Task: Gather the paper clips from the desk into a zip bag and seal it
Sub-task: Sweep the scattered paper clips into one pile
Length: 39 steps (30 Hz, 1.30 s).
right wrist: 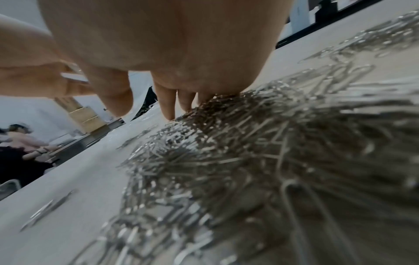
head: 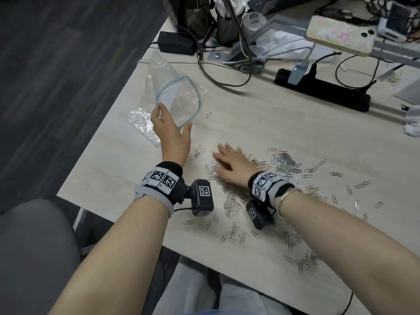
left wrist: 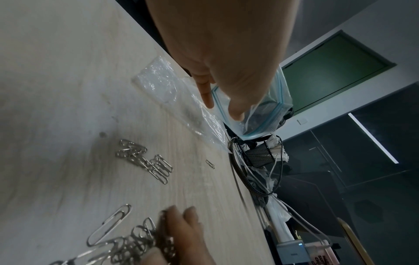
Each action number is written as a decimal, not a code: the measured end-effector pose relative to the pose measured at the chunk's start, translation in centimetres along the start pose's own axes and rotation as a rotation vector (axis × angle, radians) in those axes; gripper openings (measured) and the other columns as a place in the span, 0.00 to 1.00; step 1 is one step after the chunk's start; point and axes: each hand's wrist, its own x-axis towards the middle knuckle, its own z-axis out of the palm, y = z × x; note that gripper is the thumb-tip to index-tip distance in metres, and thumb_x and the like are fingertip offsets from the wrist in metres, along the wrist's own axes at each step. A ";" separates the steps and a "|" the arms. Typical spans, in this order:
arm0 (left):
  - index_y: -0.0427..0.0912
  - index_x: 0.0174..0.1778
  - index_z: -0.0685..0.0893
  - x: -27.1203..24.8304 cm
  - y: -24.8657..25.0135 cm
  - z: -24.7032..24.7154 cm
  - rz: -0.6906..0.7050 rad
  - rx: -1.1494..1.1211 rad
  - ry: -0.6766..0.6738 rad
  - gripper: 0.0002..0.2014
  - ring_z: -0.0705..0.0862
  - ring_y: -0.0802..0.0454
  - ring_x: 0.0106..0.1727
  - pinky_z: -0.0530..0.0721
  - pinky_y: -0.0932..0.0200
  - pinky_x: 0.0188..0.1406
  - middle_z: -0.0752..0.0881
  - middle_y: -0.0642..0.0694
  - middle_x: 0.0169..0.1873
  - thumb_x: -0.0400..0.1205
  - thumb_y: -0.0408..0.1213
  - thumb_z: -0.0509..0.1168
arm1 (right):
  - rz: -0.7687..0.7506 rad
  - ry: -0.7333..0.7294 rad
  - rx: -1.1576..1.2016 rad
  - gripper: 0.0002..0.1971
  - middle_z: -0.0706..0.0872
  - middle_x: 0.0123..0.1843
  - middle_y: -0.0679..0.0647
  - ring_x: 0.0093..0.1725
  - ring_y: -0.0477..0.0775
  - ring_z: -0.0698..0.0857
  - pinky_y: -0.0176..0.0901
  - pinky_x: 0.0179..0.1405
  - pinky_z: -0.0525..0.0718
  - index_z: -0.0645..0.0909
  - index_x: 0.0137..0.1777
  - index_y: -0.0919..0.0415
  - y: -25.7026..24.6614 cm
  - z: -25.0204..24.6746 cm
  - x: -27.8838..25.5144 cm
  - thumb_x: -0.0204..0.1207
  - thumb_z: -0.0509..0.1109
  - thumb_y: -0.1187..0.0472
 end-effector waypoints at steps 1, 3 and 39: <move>0.35 0.81 0.50 0.1 0.0 -0.2 -0.008 -0.010 0.010 0.40 0.54 0.40 0.79 0.64 0.45 0.78 0.51 0.36 0.78 0.79 0.35 0.68 | -0.016 0.000 0.005 0.30 0.46 0.85 0.52 0.83 0.50 0.42 0.48 0.79 0.33 0.56 0.81 0.51 -0.3 0.1 0.1 0.81 0.56 0.44; 0.35 0.81 0.50 0.5 0.0 -0.7 -0.009 -0.041 0.032 0.41 0.55 0.42 0.79 0.63 0.50 0.79 0.51 0.37 0.78 0.78 0.35 0.69 | -0.015 0.060 0.023 0.31 0.47 0.85 0.53 0.83 0.50 0.43 0.47 0.78 0.33 0.56 0.81 0.52 -0.9 -0.2 0.7 0.81 0.58 0.44; 0.35 0.74 0.69 -0.5 1.4 -1.4 0.363 -0.071 -0.105 0.24 0.60 0.50 0.75 0.56 0.94 0.54 0.62 0.34 0.76 0.82 0.32 0.64 | 0.009 0.244 0.153 0.31 0.54 0.84 0.55 0.83 0.51 0.50 0.45 0.80 0.40 0.59 0.80 0.55 -5.8 2.8 -2.4 0.79 0.63 0.52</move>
